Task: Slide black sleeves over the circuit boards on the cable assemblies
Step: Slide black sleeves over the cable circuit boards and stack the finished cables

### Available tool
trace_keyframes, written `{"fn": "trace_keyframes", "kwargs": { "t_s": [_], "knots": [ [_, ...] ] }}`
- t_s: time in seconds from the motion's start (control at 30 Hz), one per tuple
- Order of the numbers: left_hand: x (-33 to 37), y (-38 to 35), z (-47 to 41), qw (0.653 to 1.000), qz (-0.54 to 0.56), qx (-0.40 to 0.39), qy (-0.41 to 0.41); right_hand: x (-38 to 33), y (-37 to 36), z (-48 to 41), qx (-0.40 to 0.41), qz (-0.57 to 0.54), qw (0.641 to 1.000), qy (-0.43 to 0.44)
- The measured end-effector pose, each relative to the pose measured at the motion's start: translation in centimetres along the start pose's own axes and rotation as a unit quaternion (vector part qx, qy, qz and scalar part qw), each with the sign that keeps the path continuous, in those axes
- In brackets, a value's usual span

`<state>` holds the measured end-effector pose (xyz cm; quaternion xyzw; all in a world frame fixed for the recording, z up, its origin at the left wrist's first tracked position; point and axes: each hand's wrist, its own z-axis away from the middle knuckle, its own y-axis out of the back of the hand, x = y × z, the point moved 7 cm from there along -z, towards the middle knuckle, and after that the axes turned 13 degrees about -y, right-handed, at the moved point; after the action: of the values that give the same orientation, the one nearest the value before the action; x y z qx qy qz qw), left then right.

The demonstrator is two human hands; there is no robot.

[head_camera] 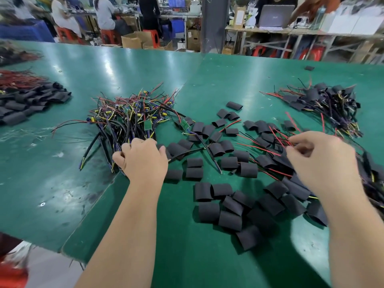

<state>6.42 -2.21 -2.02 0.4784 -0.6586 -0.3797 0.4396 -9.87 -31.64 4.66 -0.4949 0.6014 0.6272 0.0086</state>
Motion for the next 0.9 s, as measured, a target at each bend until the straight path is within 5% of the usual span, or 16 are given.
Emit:
{"fn": "trace_keyframes", "kwargs": {
  "t_s": [0.4, 0.57, 0.63, 0.73, 0.9],
  "knots": [
    [-0.8, 1.9, 0.4, 0.991, 0.071, 0.108, 0.037, -2.4, -4.9, 2.8, -0.09, -0.047, 0.991, 0.083],
    [1.3, 3.9, 0.8, 0.94, 0.242, 0.224, -0.093, -2.7, -5.3, 3.3, -0.132, -0.132, 0.981, 0.049],
    [3.3, 4.2, 1.1, 0.906, 0.32, 0.202, -0.19, -2.9, -6.7, 3.9, -0.229, -0.259, 0.938, -0.019],
    [6.9, 4.1, 2.5, 0.873, 0.333, 0.139, -0.327, -3.6, -8.8, 5.1, -0.363, -0.449, 0.811, -0.101],
    [9.3, 3.0, 3.9, 0.854, 0.33, 0.057, -0.399, -4.0, -8.5, 4.5, -0.366, -0.564, 0.736, -0.081]
  ]
}}
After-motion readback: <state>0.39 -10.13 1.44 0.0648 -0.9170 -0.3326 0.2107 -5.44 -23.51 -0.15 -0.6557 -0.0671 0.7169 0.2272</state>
